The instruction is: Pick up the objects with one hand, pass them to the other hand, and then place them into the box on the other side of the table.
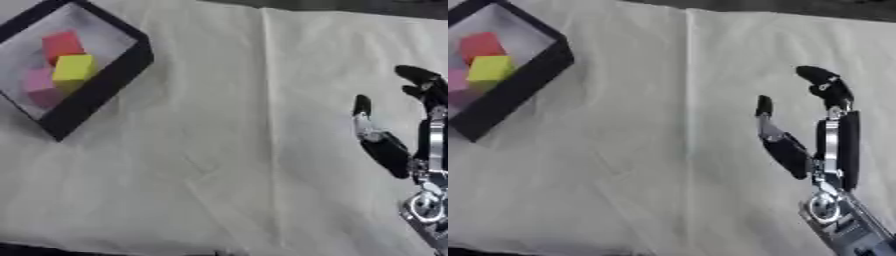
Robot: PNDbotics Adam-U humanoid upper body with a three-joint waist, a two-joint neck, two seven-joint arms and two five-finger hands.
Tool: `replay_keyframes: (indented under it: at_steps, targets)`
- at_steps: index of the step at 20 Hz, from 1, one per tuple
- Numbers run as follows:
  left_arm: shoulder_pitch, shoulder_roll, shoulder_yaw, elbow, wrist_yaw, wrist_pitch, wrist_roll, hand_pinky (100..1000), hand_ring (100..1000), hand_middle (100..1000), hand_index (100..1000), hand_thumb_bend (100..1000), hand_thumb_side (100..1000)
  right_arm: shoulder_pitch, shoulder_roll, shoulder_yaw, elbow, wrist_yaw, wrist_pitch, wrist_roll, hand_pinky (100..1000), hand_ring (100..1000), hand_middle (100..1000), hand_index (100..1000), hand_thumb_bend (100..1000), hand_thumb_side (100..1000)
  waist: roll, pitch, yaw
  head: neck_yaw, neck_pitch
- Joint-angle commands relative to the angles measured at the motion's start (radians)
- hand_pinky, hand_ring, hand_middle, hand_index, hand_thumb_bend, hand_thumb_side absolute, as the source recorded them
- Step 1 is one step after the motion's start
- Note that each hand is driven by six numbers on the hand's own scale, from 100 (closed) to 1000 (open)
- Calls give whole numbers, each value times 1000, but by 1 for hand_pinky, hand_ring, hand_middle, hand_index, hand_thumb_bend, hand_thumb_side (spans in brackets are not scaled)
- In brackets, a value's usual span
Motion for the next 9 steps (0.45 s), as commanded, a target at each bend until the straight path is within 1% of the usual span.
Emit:
replay_keyframes:
  at_steps: [1,2,4,7,9]
  targets:
    - [22,22,31,-81,39,-47,27,970,712,760,676,692,348,14,-17,-21,-21,-13,-7,-30,761,854,750,778,100,250,6,-27,-3,-26,-8]
    - [35,15,37,-94,54,-60,32,975,709,762,668,713,352,23,-13,-21,-21,-24,-15,-38,752,850,744,771,145,182,6,-28,-5,-29,-8]
    - [61,-4,53,-111,103,-87,52,978,701,761,659,715,375,41,-3,-19,-21,-68,-39,-55,739,846,736,758,200,142,6,-29,-6,-34,-10]
    - [101,-26,73,-117,187,-142,98,982,699,763,662,694,432,69,7,-25,-21,-161,-110,-80,733,847,734,748,255,156,7,-28,-8,-40,-11]
    - [132,-38,80,-117,239,-176,111,989,697,763,664,670,466,89,12,-35,-21,-204,-156,-80,733,857,743,743,260,166,7,-27,-10,-44,-12]
